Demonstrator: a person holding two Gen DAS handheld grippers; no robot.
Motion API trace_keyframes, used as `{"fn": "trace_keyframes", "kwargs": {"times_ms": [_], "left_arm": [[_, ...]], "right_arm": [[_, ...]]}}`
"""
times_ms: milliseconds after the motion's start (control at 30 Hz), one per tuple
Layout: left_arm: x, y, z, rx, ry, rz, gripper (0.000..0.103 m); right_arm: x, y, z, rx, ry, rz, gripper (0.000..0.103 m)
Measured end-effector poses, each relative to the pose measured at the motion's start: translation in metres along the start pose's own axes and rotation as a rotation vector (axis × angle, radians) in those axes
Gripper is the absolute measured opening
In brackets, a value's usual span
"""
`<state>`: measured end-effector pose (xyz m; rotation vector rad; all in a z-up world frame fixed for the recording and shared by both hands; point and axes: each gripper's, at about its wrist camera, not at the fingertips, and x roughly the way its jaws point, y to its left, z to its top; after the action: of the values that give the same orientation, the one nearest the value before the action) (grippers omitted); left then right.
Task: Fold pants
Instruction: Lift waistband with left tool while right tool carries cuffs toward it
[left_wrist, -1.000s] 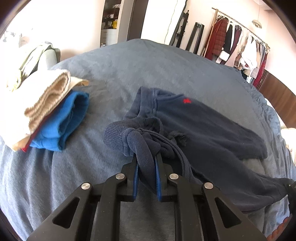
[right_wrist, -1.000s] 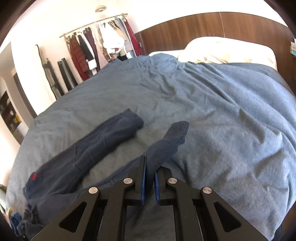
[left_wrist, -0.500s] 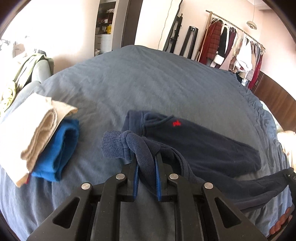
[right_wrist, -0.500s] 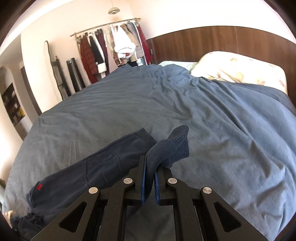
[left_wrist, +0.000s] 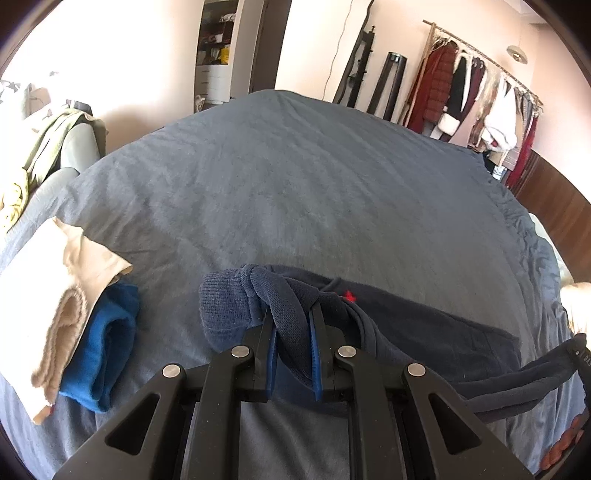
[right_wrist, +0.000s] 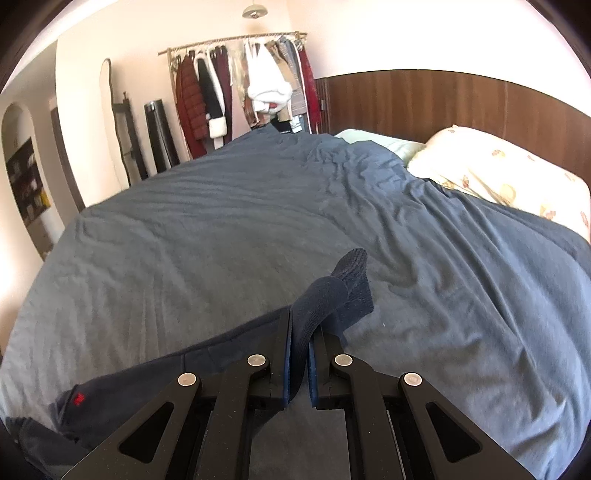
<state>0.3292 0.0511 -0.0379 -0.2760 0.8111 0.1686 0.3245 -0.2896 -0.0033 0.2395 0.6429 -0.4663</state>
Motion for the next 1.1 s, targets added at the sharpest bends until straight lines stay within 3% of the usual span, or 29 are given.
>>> {"fn": "trace_keyframes", "kwargs": {"times_ms": [500,900,967,1033,1100], "left_arm": [[0.066,-0.024,0.023,0.01,0.099,0.074,0.017],[0.106,-0.027,0.038,-0.003,0.149,0.107,0.025],[0.111,-0.029,0.041,0.001,0.159,0.109,0.03],[0.114,-0.03,0.044,0.006,0.171,0.11,0.036],[0.114,-0.032,0.047,0.006,0.167,0.119,0.042]], "right_arm": [[0.083,0.025,0.013,-0.054,0.147,-0.072,0.008],[0.131,0.049,0.015,-0.109,0.207,-0.1,0.008],[0.139,0.055,0.015,-0.121,0.228,-0.092,0.009],[0.146,0.058,0.014,-0.124,0.246,-0.085,0.015],[0.147,0.059,0.014,-0.123,0.245,-0.089,0.041]]}}
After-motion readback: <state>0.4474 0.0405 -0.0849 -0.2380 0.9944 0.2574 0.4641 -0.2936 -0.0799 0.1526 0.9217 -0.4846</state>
